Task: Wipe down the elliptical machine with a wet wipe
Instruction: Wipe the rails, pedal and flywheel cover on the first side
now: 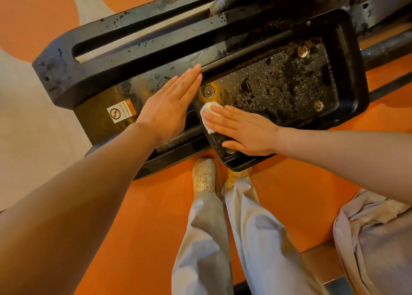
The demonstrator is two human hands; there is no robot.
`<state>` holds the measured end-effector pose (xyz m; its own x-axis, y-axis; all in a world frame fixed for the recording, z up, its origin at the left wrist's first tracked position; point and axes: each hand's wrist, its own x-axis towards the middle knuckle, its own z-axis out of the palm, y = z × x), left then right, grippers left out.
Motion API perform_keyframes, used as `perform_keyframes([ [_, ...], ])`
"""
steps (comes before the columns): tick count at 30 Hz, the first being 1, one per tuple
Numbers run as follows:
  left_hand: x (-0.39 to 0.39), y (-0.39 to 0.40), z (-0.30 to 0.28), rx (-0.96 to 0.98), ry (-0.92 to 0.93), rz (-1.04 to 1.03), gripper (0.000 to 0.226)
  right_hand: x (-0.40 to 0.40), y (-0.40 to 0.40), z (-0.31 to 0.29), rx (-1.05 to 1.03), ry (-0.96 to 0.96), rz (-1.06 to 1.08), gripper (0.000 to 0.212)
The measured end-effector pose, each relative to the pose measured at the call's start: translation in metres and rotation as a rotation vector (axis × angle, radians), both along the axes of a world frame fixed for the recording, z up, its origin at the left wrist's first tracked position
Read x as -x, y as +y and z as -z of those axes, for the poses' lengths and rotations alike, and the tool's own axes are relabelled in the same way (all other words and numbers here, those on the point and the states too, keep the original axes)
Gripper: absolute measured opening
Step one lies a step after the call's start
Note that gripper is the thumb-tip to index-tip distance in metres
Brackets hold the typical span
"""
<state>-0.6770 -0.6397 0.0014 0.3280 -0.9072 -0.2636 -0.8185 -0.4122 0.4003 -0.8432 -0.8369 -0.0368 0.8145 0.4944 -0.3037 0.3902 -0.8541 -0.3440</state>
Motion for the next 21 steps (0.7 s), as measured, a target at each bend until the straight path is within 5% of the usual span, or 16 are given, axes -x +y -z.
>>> perform_keyframes([
  [8, 0.001, -0.001, 0.000, -0.001, 0.005, -0.012, 0.076, -0.003, -0.024, 0.001, -0.030, 0.005, -0.396, 0.056],
  [16, 0.001, -0.002, 0.003, 0.025, 0.026, -0.021, 0.072, -0.054, -0.002, -0.004, 0.054, -0.058, 0.096, 0.062],
  [21, 0.001, 0.000, 0.002, 0.013, 0.001, -0.003, 0.073, -0.015, -0.004, -0.001, -0.045, 0.031, -0.046, 0.061],
])
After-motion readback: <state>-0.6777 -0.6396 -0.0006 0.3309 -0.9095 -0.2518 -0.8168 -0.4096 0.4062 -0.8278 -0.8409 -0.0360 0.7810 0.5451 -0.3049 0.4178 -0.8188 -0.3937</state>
